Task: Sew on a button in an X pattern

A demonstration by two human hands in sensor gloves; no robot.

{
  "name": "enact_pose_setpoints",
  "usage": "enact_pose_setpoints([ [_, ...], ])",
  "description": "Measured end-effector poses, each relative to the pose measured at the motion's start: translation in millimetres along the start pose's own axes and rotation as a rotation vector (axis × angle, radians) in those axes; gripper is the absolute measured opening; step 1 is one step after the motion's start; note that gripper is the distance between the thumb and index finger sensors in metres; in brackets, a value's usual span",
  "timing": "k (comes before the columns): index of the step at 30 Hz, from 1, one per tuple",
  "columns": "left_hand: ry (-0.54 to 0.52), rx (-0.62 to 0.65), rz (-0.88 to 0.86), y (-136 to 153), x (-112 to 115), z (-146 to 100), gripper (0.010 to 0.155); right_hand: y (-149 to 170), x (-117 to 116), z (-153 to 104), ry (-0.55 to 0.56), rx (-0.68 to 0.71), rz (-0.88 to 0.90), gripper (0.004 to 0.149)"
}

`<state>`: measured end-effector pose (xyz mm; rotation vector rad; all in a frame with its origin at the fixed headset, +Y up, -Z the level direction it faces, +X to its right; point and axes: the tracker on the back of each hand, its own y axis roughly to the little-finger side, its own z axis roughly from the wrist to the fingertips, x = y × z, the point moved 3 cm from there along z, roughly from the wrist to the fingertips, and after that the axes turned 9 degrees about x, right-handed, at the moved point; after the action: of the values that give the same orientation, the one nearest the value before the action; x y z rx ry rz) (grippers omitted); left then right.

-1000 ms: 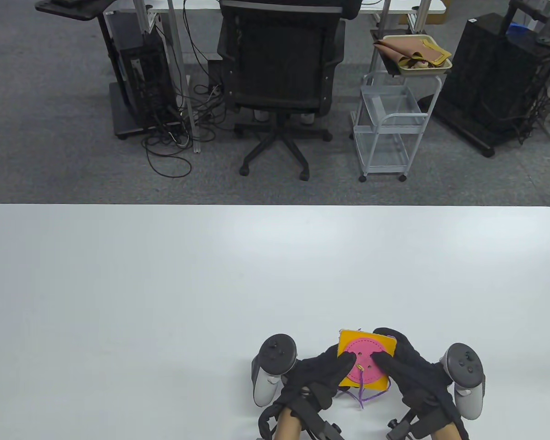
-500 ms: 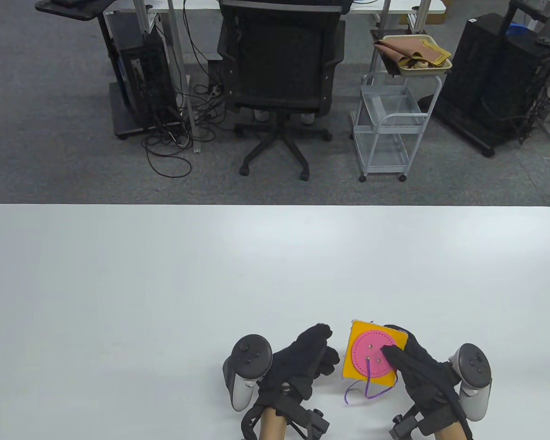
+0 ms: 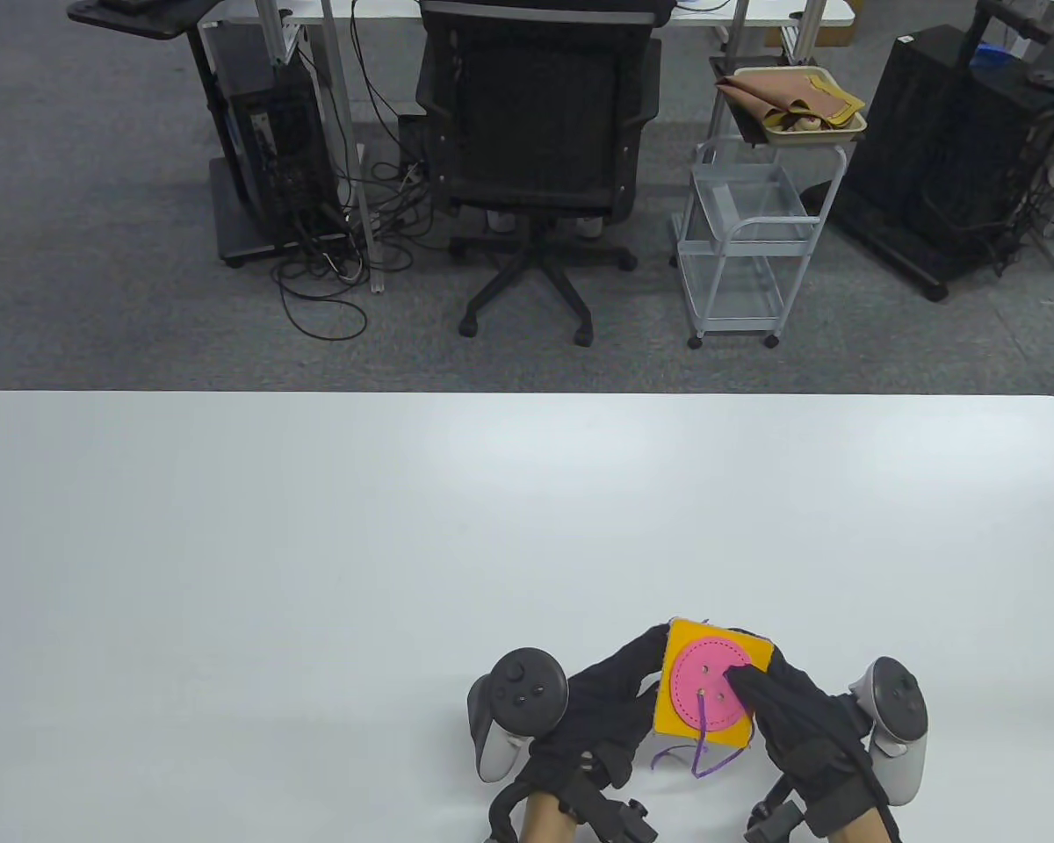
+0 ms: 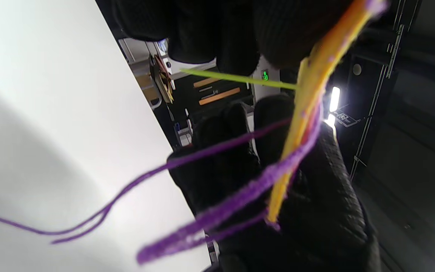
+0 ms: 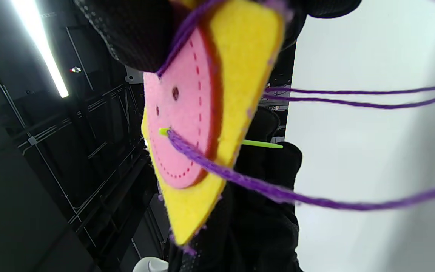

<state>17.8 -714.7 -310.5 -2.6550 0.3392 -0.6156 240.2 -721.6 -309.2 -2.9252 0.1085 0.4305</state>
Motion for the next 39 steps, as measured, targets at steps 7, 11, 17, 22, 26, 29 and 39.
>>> enact_pose_setpoints([
  [7,0.100,-0.010,0.013,-4,12,3,0.058,0,-1,0,-0.001,-0.005,0.011,0.042],
  [11,0.076,-0.002,0.045,-5,13,3,0.056,0,0,0,0.002,-0.003,0.015,0.042],
  [17,0.062,-0.012,0.116,-6,6,3,0.045,-1,2,0,0.011,0.003,0.040,0.040],
  [22,0.073,-0.063,0.227,-3,-2,1,0.043,-1,11,0,0.055,0.009,0.051,0.038],
  [26,0.067,-0.103,0.296,0,-10,-2,0.041,-1,18,0,0.090,0.011,0.059,0.038],
  [29,0.062,-0.129,0.325,1,-16,-4,0.040,0,21,0,0.103,0.006,0.069,0.037],
  [39,-0.045,-0.197,0.452,10,-44,-15,0.038,1,22,-1,0.119,-0.004,0.074,0.038],
])
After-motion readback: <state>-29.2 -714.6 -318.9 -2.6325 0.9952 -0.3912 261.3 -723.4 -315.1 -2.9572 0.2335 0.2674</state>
